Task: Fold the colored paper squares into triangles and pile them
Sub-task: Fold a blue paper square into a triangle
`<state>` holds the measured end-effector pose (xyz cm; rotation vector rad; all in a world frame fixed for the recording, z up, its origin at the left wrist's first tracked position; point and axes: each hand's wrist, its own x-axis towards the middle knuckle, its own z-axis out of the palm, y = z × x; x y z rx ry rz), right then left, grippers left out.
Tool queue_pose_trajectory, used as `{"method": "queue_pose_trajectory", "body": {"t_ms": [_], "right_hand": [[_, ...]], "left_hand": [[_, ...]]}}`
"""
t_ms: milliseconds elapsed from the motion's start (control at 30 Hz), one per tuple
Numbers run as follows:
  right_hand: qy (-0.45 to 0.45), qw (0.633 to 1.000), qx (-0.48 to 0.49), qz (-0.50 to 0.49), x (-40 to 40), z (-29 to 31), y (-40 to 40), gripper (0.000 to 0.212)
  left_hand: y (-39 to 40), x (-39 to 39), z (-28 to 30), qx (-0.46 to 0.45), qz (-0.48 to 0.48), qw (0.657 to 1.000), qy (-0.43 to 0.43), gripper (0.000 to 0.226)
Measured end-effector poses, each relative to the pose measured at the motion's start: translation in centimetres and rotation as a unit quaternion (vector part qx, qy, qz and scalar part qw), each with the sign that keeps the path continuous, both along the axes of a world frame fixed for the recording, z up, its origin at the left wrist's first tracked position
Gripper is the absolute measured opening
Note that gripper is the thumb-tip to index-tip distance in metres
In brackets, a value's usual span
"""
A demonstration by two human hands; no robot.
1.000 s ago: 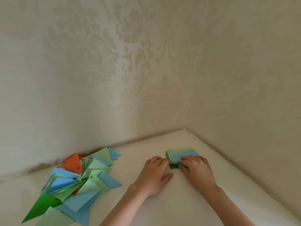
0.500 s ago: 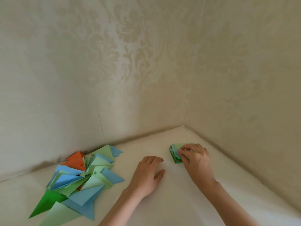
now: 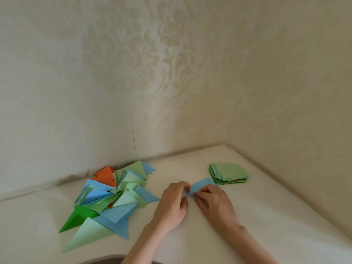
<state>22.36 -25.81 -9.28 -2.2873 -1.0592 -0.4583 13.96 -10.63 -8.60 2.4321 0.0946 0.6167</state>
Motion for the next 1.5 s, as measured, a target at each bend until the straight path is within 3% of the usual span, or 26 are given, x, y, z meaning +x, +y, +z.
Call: {"method": "queue_pose_trajectory", "body": {"t_ms": [267,967,1267,1367,1500], "right_hand": [[0.168,0.979,0.111,-0.014,0.2,0.6,-0.7,0.026],[0.24,0.958,0.142,-0.064,0.5,0.6,0.2,0.029],[0.17,0.978,0.109,-0.055,0.0,0.3,-0.3,0.012],[0.165,0.981,0.097,-0.04,0.0,0.2,-0.3,0.005],[0.124,0.987,0.102,0.002,0.1,0.2,-0.4,0.011]], "left_hand": [[0.1,1.3,-0.4,-0.03,0.035,0.999,-0.027,0.022],[-0.8,2.4,-0.1,-0.083,0.131,0.988,-0.004,0.019],[0.1,1.3,0.0,-0.156,0.079,0.985,0.01,0.044],[-0.1,1.1,-0.1,-0.115,0.079,0.99,0.004,0.049],[-0.3,1.4,-0.4,-0.071,0.073,0.994,-0.031,0.051]]}}
